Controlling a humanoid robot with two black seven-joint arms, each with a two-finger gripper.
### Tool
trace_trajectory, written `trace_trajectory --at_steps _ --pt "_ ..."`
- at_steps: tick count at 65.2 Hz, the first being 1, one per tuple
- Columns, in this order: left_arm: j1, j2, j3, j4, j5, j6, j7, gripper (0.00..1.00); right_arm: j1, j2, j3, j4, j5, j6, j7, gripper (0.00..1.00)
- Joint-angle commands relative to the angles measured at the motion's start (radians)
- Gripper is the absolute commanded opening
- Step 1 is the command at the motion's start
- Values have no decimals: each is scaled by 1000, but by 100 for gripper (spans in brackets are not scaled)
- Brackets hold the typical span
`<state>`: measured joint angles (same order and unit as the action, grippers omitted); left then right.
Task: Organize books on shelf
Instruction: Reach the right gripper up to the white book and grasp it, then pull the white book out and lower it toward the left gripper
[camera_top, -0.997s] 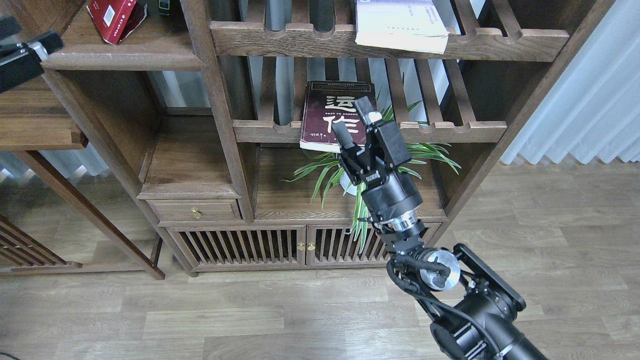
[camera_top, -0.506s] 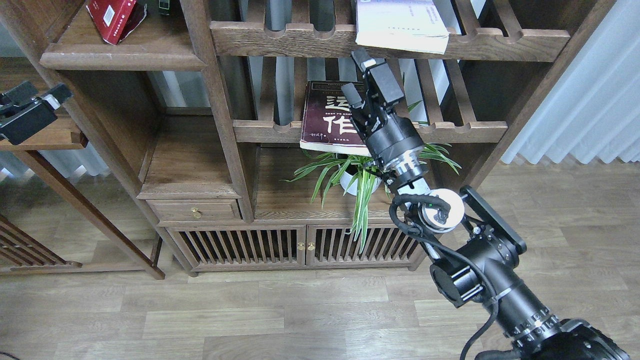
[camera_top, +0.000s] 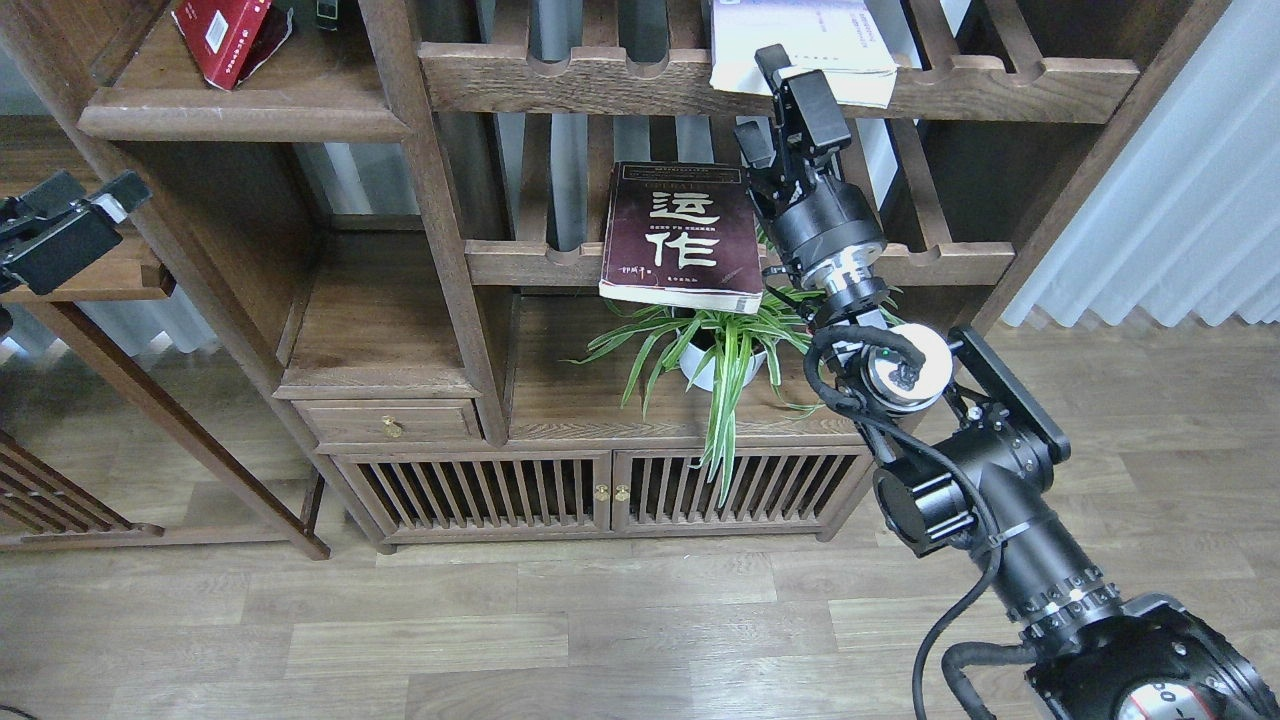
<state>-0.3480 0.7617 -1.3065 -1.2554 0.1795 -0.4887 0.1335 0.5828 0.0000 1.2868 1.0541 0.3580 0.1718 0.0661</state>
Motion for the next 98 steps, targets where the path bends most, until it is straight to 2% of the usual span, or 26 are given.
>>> trace_trajectory --at_steps 1,11,14,18,22,26,37,40,54,64,76,89,98 --pt "1 -1 -8 1 0 0 0 98 0 0 22 4 18 0 4 67" --pt "1 -12 -20 1 0 0 0 98 -6 0 23 12 21 3 9 48" --pt "4 -18 -27 1 0 0 0 98 -12 0 23 14 21 8 9 38" --pt "18 -24 -36 -1 0 0 0 98 -17 0 23 7 19 15 8 20" --pt "24 -25 -45 1 2 0 0 98 -23 0 22 1 19 20 0 10" --pt "34 -25 -53 1 2 0 0 98 -31 0 12 3 19 29 -3 5" --pt "60 -48 -76 1 6 0 2 98 -64 0 -35 15 16 143 -37 4" --pt "66 -67 -79 -1 11 0 0 98 -84 0 -41 52 22 207 -40 4" --pt "113 -137 -100 1 11 0 0 98 -224 0 -34 210 61 317 -57 4" --pt "156 -208 -103 2 34 0 2 98 -397 -8 -29 322 81 317 -66 4" --pt "182 -298 -116 25 95 0 15 98 -573 -103 43 325 167 317 -66 4" --pt "193 -341 -114 44 104 0 17 98 -750 -225 146 326 269 317 -68 4" --pt "202 -357 -109 45 117 0 17 98 -817 -258 152 325 286 317 -74 4"
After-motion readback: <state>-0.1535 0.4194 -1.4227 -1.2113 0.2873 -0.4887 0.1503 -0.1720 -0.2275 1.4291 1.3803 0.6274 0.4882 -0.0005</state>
